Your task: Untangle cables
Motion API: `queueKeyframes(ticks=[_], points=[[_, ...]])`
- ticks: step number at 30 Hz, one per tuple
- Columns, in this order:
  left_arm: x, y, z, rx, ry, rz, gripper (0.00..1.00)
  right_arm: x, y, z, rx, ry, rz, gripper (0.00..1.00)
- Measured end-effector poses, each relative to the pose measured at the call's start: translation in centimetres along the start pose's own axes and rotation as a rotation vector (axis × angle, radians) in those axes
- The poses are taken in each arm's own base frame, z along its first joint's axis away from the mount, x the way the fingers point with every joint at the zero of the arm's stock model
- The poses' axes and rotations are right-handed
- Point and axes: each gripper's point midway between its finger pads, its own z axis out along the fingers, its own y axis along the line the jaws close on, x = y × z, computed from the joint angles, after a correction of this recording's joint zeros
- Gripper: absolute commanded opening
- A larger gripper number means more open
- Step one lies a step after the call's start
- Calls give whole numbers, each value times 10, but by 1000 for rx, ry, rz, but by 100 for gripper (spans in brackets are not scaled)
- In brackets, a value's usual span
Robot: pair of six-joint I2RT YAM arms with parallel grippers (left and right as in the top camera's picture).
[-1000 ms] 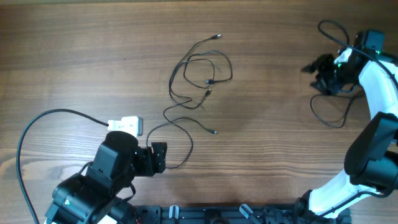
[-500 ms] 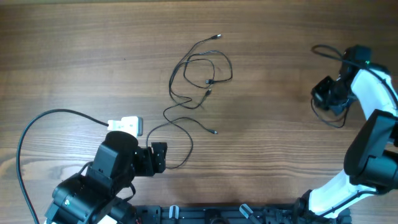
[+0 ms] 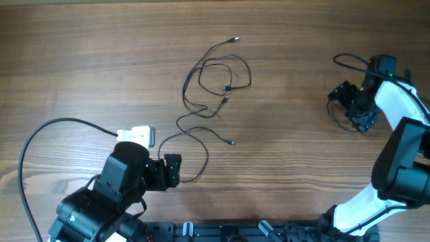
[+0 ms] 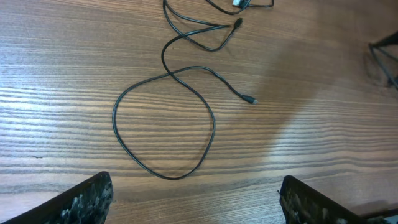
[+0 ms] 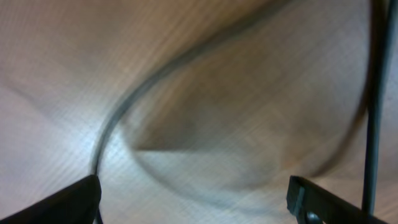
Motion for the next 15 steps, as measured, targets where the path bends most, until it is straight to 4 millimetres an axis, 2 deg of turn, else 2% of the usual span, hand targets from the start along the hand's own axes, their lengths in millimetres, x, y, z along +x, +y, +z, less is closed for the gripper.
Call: queueKeyframes(ticks=[3, 6, 8, 9, 10, 13, 15], points=[[0, 0, 0, 0, 0, 0, 88, 0, 17, -1, -92, 12, -4, 99], [0, 0, 0, 0, 0, 0, 88, 10, 33, -3, -182, 71, -32, 93], [0, 0, 0, 0, 0, 0, 88, 21, 34, -4, -193, 117, -51, 76], [0, 0, 0, 0, 0, 0, 88, 28, 31, -5, -181, 143, -56, 45], [0, 0, 0, 0, 0, 0, 88, 33, 28, -5, -170, 162, -53, 4], [0, 0, 0, 0, 0, 0, 88, 44, 15, -5, -106, 204, -55, 4], [0, 0, 0, 0, 0, 0, 88, 36, 11, -3, -78, 163, -61, 4]])
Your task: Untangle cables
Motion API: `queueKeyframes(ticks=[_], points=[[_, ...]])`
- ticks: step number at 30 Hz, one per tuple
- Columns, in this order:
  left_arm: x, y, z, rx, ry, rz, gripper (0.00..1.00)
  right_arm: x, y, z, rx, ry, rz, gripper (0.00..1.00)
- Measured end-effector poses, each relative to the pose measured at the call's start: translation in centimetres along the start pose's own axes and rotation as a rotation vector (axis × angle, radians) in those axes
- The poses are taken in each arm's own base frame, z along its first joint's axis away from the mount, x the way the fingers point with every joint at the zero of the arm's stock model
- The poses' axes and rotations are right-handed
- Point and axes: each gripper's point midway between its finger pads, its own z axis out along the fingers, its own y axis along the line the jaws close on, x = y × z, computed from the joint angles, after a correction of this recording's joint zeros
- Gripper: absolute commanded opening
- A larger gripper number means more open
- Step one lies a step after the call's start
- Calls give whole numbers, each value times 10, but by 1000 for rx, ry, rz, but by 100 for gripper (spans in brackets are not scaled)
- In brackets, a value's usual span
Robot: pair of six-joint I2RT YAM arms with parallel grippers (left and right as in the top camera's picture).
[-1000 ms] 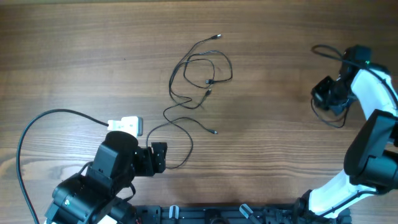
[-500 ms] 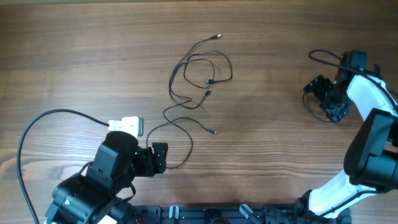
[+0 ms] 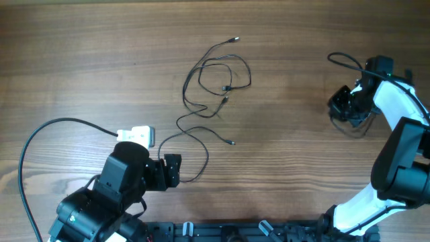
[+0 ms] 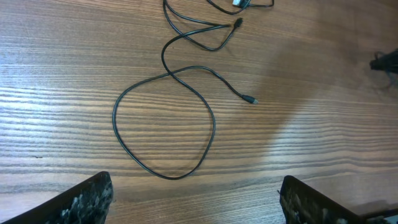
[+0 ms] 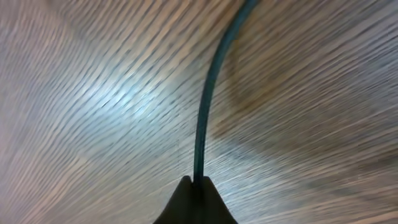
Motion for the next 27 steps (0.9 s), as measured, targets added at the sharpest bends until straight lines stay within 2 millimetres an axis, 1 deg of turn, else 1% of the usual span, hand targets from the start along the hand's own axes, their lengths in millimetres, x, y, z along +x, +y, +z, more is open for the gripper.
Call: queueKeyframes(ticks=[3, 6, 8, 9, 10, 12, 14, 15, 16, 17, 19, 22, 23, 25, 26, 27], points=[[0, 0, 0, 0, 0, 0, 88, -32, 3, -4, 11, -139, -4, 5], [0, 0, 0, 0, 0, 0, 88, -68, 4, -28, 13, -256, 88, 4], [0, 0, 0, 0, 0, 0, 88, -113, 11, -66, -21, -398, 131, 4], [0, 0, 0, 0, 0, 0, 88, -131, 9, -86, -11, -466, 137, 4], [0, 0, 0, 0, 0, 0, 88, -151, 2, -113, 25, -550, 138, 4], [0, 0, 0, 0, 0, 0, 88, -173, -20, -161, 106, -672, 165, 4], [0, 0, 0, 0, 0, 0, 88, -186, -57, -216, 165, -775, 279, 4], [0, 0, 0, 0, 0, 0, 88, -191, -75, -237, 169, -826, 350, 5], [0, 0, 0, 0, 0, 0, 88, -193, -103, -265, 174, -893, 454, 36], [0, 0, 0, 0, 0, 0, 88, -194, -125, -279, 179, -932, 532, 100], [0, 0, 0, 0, 0, 0, 88, -193, -156, -291, 197, -965, 632, 100], [0, 0, 0, 2, -2, 0, 88, -186, -189, -295, 231, -962, 720, 100], [-2, -1, 0, 4, -6, 0, 88, -185, -193, -296, 235, -961, 731, 100], [-3, -2, 0, 7, -12, 0, 88, -185, -194, -292, 236, -952, 737, 100], [-3, -2, 0, 7, -11, 0, 88, -186, -192, -290, 228, -944, 733, 100], [-3, -2, 0, 9, -11, 0, 88, -187, -186, -286, 205, -930, 720, 100]])
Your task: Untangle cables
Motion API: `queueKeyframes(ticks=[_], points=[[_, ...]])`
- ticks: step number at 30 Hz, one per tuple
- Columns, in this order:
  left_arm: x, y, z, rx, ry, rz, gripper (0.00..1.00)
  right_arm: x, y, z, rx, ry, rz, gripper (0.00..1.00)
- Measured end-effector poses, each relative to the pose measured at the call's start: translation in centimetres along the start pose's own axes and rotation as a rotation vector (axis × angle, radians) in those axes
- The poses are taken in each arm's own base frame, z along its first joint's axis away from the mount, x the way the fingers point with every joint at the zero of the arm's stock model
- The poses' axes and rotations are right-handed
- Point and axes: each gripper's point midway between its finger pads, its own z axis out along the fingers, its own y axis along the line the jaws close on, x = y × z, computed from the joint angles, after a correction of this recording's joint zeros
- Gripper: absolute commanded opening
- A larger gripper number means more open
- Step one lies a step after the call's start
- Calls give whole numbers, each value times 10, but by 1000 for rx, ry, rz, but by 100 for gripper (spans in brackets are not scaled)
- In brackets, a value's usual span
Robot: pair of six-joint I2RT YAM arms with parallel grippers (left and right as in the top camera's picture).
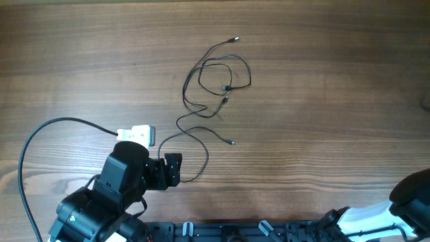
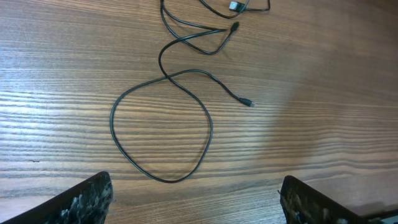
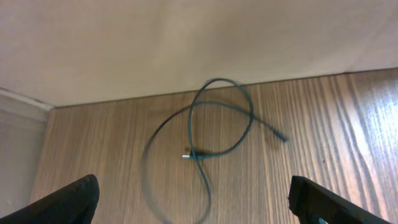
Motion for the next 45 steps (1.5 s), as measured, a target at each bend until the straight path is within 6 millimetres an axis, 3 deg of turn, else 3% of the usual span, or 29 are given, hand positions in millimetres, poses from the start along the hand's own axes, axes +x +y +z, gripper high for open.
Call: queueKeyframes(ticks=[3, 8, 10, 13, 22, 24, 28, 31, 35, 41, 43, 45], points=[[0, 0, 0, 1, 1, 0, 88, 25, 27, -5, -116, 102, -34, 100], [0, 0, 0, 2, 1, 0, 87, 90, 78, -34, -396, 336, -290, 100], [0, 0, 0, 2, 0, 0, 86, 139, 98, -65, -538, 495, -419, 100], [0, 0, 0, 1, 0, 0, 86, 192, 104, -98, -624, 628, -596, 100], [-3, 5, 0, -30, -19, 0, 83, 364, 71, -209, -810, 929, -1251, 100], [-8, 17, -1, -94, -50, -20, 84, 406, 52, -235, -864, 980, -1405, 100], [-17, 43, -6, -237, -126, -115, 84, 458, 18, -273, -973, 1021, -1666, 100], [-23, 65, -14, -349, -195, -201, 85, 499, -11, -319, -1112, 993, -1907, 100], [-27, 97, -26, -488, -255, -319, 85, 532, -27, -356, -1296, 824, -2147, 100], [-27, 146, -48, -665, -334, -543, 86, 572, -20, -383, -1512, 425, -2396, 100], [-26, 151, -50, -684, -340, -572, 86, 585, -14, -386, -1551, 368, -2398, 100], [-25, 154, -52, -692, -341, -591, 86, 603, -10, -377, -1547, 355, -2412, 100]])
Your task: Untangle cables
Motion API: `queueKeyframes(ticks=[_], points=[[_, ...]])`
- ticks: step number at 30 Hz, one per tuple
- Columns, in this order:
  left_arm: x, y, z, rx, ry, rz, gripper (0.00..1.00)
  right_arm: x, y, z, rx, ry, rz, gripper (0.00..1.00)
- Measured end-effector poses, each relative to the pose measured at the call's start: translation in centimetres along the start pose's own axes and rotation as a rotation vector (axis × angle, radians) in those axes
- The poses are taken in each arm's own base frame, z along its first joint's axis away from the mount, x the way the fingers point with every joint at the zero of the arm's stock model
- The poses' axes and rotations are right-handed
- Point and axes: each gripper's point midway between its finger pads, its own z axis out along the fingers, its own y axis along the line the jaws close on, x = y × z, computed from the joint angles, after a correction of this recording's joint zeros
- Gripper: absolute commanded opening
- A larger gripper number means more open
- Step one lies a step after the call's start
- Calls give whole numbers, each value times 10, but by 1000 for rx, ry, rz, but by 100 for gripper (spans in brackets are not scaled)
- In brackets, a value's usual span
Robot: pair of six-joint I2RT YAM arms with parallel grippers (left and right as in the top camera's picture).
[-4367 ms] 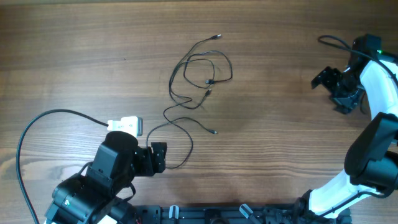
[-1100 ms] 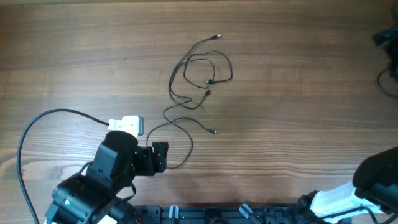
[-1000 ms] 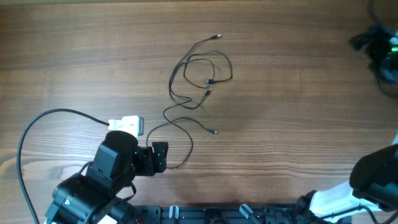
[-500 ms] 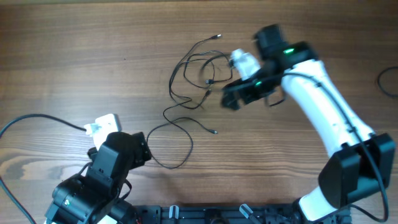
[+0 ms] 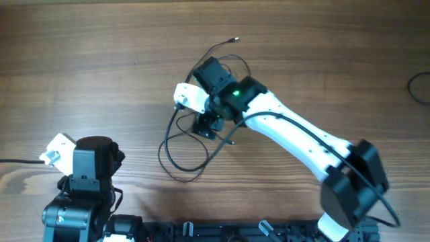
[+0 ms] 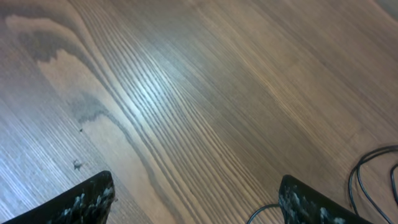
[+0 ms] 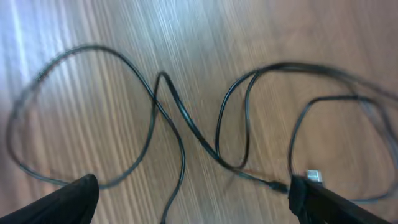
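Note:
The tangle of thin black cables (image 5: 176, 160) lies mid-table, one free end (image 5: 233, 40) pointing to the far side. My right gripper (image 5: 205, 125) hovers over the tangle's middle. In the right wrist view it (image 7: 193, 198) is open, with crossing strands (image 7: 168, 106) and a metal plug (image 7: 314, 176) below and nothing between the fingers. My left gripper (image 5: 99, 149) is pulled back at the near left. It (image 6: 193, 194) is open over bare wood, with cable bits (image 6: 367, 168) at the lower right.
One separate black cable (image 5: 419, 87) lies by itself at the table's far right edge. The white right arm (image 5: 302, 138) stretches across the middle of the wooden table (image 5: 80, 60). The left arm's base (image 5: 74, 208) fills the near left corner.
My right arm was out of the overhead view at the far right, above the lone cable; now it is over the tangle, still open. The left arm has drawn back leftward. The tangle's near loop has shifted left.
My right gripper was open around a cable at the far right. Then it was shut on that cable. Then it was open, with the cable left lying by the right edge. Now it is open over the remaining tangle, and the left arm has retreated.

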Motion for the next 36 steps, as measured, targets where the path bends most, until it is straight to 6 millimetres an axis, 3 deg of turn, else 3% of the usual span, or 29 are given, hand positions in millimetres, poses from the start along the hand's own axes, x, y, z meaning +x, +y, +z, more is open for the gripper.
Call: queueKeyframes(ticks=[4, 5, 6, 8, 9, 11, 15, 16, 20, 22, 23, 32, 36], points=[[1, 0, 0, 1, 5, -4, 87, 27, 6, 49, -62, 112, 17, 98], [1, 0, 0, 2, 6, -5, 87, 32, 8, 58, -72, 127, 20, 90], [1, 0, 0, 3, 8, -5, 87, 33, 8, 63, -77, 130, 24, 69], [1, 0, 0, 3, 8, -4, 87, 29, 7, 66, -76, 111, 19, 44], [1, 0, 0, 4, 8, -4, 87, 26, 6, 66, -72, 95, 22, 43], [2, -1, 0, 6, 11, -4, 87, 19, 4, 67, -68, 67, 45, 83], [3, -1, 0, 10, 17, -4, 87, 12, 2, 67, -57, 38, 147, 90], [3, -1, 0, 10, 17, -4, 87, 12, 2, 67, -57, 40, 185, 84], [3, -1, 0, 10, 17, -4, 87, 11, 2, 67, -59, 39, 247, 20], [3, -1, 0, 10, 17, -4, 87, 10, 2, 67, -61, 36, 260, 15], [3, -1, 0, 10, 17, -4, 87, 10, 2, 67, -61, 36, 263, 6], [3, -2, 0, 11, 17, -4, 87, 10, 2, 67, -58, 34, 270, 4], [4, -2, 0, 15, 22, -4, 88, 13, -9, 66, -32, 30, 301, 4]])
